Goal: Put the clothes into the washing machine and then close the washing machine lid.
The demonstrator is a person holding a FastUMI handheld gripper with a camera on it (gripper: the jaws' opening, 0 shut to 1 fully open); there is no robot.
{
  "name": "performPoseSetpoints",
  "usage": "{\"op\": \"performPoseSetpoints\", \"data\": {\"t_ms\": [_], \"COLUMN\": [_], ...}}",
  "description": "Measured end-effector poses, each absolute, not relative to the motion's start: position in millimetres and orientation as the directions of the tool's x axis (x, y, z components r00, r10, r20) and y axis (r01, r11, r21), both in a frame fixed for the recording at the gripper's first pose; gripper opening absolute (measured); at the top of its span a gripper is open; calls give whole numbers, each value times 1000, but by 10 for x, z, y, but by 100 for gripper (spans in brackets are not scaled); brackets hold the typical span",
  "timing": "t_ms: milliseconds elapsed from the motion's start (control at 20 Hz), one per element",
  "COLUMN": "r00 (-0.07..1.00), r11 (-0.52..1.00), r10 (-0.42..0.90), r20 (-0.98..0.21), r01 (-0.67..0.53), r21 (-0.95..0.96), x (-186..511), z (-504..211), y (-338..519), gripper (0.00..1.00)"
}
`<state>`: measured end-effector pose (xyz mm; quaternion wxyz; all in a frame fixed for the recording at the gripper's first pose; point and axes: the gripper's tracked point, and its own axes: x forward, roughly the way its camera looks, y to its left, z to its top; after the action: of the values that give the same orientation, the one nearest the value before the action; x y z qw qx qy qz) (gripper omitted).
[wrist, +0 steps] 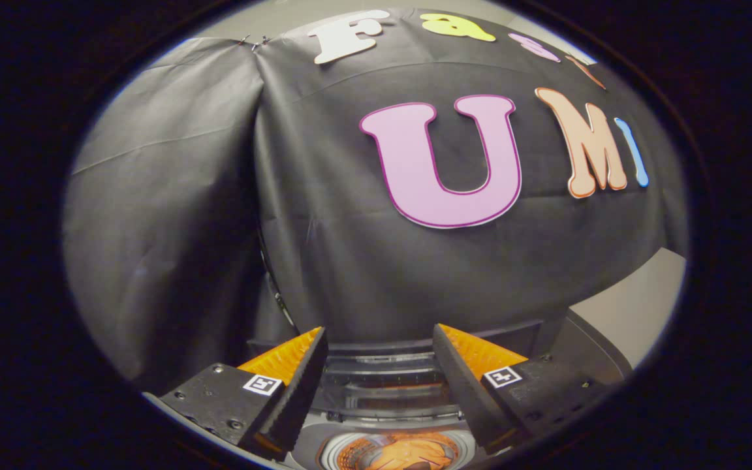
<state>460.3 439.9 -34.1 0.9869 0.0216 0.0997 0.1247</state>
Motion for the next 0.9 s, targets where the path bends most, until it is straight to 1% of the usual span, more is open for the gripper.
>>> {"op": "performPoseSetpoints", "data": {"t_ms": [200, 350, 550, 600, 650, 700, 750, 900], "r00": [962, 969, 966, 961, 968, 964, 968, 962], "r11": [970, 977, 983, 983, 981, 978, 983, 982], "r10": [230, 208, 181, 185, 181, 178, 168, 168], "r20": [-145, -135, -185, -207, -172, -195, -188, -214], "r01": [-238, -211, -176, -182, -189, -196, -179, -182], "r21": [-43, -9, 44, 37, -31, -75, -45, -49], "x": [4916, 5086, 5239, 5230, 5205, 5225, 5218, 5213], "z": [-417, -463, -687, -782, -739, -762, -753, -790], "y": [4524, 4508, 4486, 4522, 4560, 4551, 4550, 4516], "gripper": [97, 97, 97, 97, 97, 97, 97, 98]}}
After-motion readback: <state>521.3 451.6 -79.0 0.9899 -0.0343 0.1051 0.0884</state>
